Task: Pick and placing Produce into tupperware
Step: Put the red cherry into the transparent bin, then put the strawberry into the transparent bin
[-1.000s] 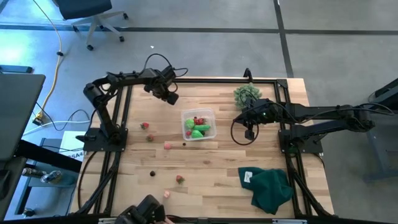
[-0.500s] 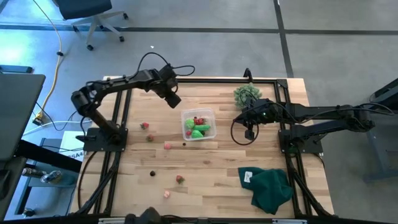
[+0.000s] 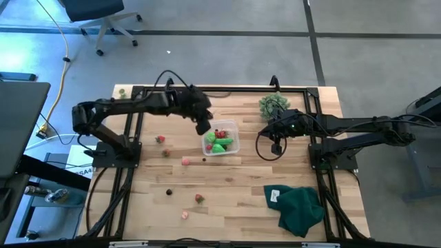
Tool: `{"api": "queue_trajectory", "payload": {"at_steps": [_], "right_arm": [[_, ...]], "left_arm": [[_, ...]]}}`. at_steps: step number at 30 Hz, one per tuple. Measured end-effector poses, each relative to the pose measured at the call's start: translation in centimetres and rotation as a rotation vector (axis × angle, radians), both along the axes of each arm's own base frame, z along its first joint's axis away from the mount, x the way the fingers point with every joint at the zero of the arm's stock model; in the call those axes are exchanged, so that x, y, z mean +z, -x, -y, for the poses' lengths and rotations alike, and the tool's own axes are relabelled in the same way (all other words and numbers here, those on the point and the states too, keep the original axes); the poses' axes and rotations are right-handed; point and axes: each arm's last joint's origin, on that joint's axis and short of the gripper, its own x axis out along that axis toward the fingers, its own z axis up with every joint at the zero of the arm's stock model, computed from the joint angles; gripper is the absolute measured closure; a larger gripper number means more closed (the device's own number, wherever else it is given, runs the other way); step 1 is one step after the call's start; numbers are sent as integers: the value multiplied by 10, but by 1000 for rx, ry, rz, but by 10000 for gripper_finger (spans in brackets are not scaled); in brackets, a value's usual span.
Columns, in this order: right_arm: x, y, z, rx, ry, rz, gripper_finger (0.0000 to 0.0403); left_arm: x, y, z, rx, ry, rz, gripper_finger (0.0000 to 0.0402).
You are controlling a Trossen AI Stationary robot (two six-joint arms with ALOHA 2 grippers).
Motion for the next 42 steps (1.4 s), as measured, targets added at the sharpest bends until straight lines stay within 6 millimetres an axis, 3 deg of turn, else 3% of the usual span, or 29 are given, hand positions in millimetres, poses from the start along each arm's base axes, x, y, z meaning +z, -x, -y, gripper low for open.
{"api": "queue_trajectory", "payload": {"at_steps": [7, 11, 19, 25, 42], "right_arm": [[0, 0, 0, 0, 0, 0, 401], [0, 0, 0, 1, 0, 0, 401], [0, 0, 0, 0, 0, 0, 401], [0, 0, 0, 0, 0, 0, 401], [0, 0, 0, 1, 0, 0, 401]], "left_arm": [[-13, -31, 40, -91, -41, -3, 328], [-29, -41, 53, -94, -68, -74, 323], [-65, -52, 53, -105, 10, -182, 325], [-80, -56, 52, -96, 33, -225, 324], [-88, -56, 52, -77, 45, -265, 307]]}}
